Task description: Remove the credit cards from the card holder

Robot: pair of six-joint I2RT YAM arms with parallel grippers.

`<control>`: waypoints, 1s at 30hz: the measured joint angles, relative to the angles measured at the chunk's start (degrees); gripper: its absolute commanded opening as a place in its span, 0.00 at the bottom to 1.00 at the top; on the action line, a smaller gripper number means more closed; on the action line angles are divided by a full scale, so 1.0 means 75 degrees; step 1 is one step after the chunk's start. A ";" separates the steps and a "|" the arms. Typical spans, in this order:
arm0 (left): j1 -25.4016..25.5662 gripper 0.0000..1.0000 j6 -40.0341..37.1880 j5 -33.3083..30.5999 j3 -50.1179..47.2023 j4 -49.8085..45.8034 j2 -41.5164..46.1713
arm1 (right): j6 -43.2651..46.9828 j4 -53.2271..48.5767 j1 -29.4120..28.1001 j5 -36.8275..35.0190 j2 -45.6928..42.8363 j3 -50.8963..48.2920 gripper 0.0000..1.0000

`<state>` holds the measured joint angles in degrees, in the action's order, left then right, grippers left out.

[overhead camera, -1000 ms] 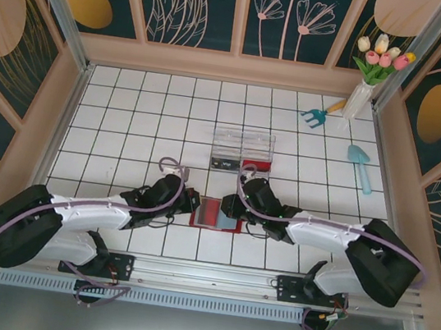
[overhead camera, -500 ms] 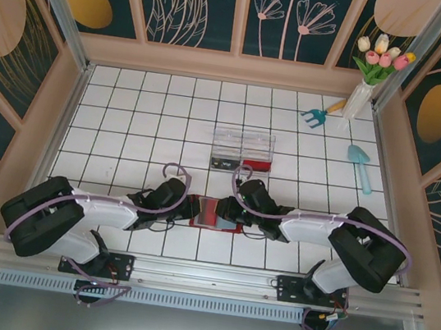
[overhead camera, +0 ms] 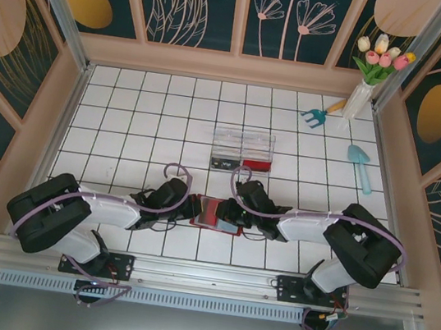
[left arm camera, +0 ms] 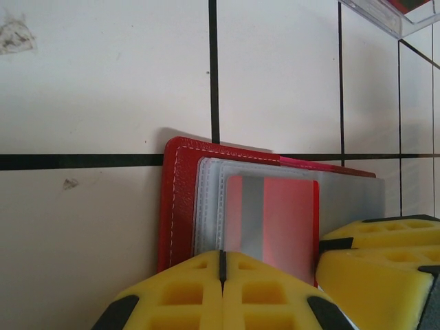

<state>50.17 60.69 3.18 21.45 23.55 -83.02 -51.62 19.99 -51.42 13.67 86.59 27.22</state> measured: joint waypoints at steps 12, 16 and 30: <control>-0.0050 0.00 0.0067 -0.0006 0.0067 0.0087 -0.0117 | -0.0233 0.0321 0.0102 0.0262 0.0079 -0.0137 0.14; -0.0050 0.00 0.0143 -0.0006 0.0029 0.0128 -0.0099 | -0.0326 0.0443 0.0117 0.0344 0.0079 -0.0210 0.03; -0.0041 0.00 0.0393 -0.0201 -0.0210 -0.0146 0.0329 | -0.0423 0.0699 0.0405 0.0592 -0.0734 -0.0898 0.00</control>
<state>49.87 63.64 1.67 19.88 22.46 -80.55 -54.78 25.23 -48.38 18.11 81.08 20.49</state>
